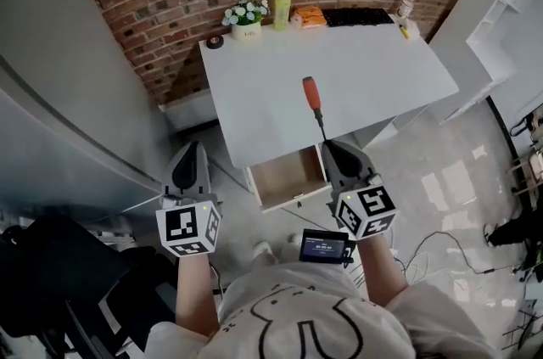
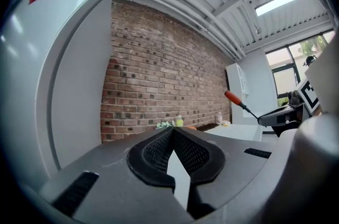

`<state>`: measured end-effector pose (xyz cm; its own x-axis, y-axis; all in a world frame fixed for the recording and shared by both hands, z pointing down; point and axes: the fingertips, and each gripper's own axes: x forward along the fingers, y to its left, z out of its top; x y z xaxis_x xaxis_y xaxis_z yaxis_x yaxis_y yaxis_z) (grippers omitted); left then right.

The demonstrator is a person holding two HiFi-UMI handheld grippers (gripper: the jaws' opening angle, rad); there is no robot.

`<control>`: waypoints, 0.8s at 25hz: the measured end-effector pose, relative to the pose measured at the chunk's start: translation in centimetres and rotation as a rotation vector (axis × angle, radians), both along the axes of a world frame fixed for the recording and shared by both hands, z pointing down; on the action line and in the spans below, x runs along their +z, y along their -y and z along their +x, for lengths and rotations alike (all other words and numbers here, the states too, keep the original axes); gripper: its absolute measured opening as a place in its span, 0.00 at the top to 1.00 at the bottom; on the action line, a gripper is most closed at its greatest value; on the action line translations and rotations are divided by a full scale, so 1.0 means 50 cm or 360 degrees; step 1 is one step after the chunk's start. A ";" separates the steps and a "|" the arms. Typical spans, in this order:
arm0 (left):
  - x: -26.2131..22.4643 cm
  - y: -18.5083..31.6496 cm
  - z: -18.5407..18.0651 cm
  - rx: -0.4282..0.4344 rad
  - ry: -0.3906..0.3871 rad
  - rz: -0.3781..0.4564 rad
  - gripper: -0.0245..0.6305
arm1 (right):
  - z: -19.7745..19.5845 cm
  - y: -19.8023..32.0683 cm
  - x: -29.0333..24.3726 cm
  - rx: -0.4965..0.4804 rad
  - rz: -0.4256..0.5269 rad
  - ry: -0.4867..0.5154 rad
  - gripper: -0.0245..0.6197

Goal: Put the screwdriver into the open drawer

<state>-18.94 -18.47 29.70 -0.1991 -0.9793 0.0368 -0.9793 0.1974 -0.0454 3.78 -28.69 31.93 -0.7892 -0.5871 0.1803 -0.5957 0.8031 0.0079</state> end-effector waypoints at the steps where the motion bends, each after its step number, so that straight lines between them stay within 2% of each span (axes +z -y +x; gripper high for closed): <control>1: 0.000 0.001 -0.002 -0.0016 -0.0001 -0.0002 0.94 | -0.004 0.006 0.001 -0.0019 -0.0003 -0.0004 0.92; 10: 0.030 0.022 0.013 -0.0160 -0.0024 -0.0076 0.94 | -0.020 0.067 0.030 -0.0205 -0.0070 -0.0067 0.92; 20: 0.163 -0.015 0.023 -0.0314 -0.0134 -0.0248 0.94 | -0.040 0.070 0.166 -0.0386 -0.0228 -0.0199 0.92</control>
<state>-17.77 -17.70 37.85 -0.3753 -0.9032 0.2084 -0.9242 0.3817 -0.0102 1.75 -32.19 40.25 -0.8696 -0.3459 0.3522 -0.3880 0.9200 -0.0545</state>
